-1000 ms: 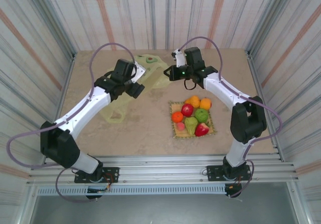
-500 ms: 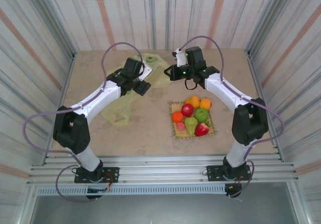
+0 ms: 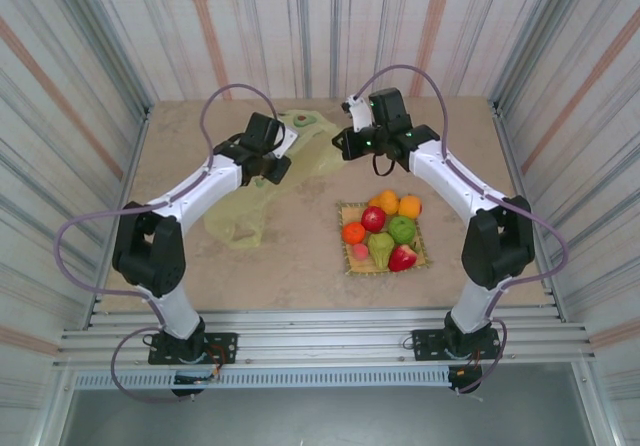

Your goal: Place the fruits into the plastic bag

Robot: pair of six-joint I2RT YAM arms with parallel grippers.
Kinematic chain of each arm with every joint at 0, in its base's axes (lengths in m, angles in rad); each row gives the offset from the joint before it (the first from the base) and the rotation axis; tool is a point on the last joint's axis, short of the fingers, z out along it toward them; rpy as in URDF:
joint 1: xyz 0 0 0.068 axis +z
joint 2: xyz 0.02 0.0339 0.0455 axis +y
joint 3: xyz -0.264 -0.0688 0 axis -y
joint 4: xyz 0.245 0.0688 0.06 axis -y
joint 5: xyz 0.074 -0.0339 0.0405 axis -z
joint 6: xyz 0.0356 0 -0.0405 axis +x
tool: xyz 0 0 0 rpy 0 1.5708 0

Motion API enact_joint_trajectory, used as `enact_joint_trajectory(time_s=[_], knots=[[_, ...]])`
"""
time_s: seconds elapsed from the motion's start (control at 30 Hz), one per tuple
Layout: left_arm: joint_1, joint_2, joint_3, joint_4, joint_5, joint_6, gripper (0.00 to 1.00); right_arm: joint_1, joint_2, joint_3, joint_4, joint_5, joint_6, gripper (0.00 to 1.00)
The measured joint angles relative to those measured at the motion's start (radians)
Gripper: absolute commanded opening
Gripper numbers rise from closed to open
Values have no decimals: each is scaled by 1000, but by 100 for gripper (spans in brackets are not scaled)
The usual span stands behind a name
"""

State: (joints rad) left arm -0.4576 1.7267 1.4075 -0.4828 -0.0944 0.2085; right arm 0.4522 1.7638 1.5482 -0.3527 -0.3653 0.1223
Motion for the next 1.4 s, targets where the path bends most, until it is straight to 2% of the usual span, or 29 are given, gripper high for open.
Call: enact_joint_trajectory(time_s=[0.03,0.13,0.27,0.3,0.37,0.43,0.47,0.77,0.93,1.13,1.23,1.3,1.4], knots=[[2,-7,8,-12,21,-11,1,4,12,26,-5,27,-1,7],[31,-53,24,-52,106,-90,0,26,79,145,-46,143,-2,22],[145,-135,25,-80,289,-267,0,49,152,266,-99,268,11,52],[179,-151,24,-81,343,-323,0,53,153,269,-106,281,18,65],[228,-172,20,-82,417,-409,0,55,145,264,-112,282,30,83],[241,-182,13,-81,460,-472,0,59,113,217,-87,259,39,97],[235,-187,3,-80,478,-501,0,60,85,177,-75,242,51,99],[202,-261,-114,-34,525,-674,0,166,-256,-262,97,187,166,99],[202,-282,-125,-6,541,-723,0,197,-340,-457,180,220,252,100],[202,-283,-125,8,559,-737,0,291,-341,-552,229,268,238,88],[202,-283,-125,8,558,-739,0,344,-367,-597,258,271,207,78],[202,-283,-124,8,558,-742,0,355,-395,-634,261,273,200,71],[202,-285,-122,11,558,-756,0,352,-420,-671,263,284,207,66]])
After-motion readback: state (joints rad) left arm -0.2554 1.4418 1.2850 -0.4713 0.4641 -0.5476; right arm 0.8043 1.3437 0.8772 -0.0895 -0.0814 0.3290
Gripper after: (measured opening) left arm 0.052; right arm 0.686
